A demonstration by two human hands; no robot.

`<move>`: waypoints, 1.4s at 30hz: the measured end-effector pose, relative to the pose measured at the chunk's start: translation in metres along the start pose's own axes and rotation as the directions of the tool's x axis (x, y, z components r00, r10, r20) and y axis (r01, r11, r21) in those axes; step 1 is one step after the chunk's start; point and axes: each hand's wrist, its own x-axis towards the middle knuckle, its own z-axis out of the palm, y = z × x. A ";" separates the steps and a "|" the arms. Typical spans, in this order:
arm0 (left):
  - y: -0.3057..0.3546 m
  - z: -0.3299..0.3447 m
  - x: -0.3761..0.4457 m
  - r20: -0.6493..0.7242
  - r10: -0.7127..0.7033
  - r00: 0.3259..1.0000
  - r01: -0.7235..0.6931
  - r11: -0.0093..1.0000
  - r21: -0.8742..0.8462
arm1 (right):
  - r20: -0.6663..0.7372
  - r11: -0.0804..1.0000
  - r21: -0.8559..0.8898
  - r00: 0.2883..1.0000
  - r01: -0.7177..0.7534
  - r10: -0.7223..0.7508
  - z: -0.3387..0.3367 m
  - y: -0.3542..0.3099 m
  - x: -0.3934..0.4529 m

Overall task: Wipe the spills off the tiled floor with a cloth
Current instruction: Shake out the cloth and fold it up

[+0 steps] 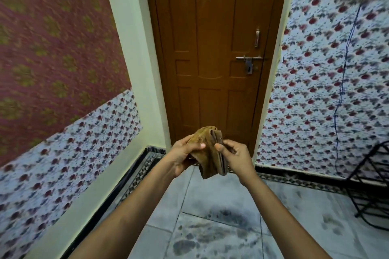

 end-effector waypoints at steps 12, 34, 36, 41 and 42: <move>0.066 -0.082 -0.007 -0.185 0.089 0.979 -0.012 0.925 0.380 | -0.262 0.944 -0.059 0.917 -0.326 0.300 -0.007 -0.005 0.021; 0.053 -0.125 -0.002 -0.194 0.340 0.920 -0.095 0.674 0.733 | 0.048 0.987 0.052 0.987 -0.155 0.153 0.035 -0.042 0.035; 0.048 -0.106 -0.005 -0.067 0.342 0.937 -0.220 0.729 0.648 | 0.101 0.990 -0.051 0.985 -0.134 0.139 0.044 -0.045 0.035; 0.042 -0.068 -0.006 0.190 0.332 0.924 -0.382 0.774 0.505 | 0.138 0.969 -0.130 0.964 -0.210 0.228 0.051 -0.042 0.031; 0.040 -0.065 -0.004 0.206 0.325 0.923 -0.385 0.780 0.493 | 0.160 0.967 -0.124 0.957 -0.224 0.243 0.047 -0.041 0.029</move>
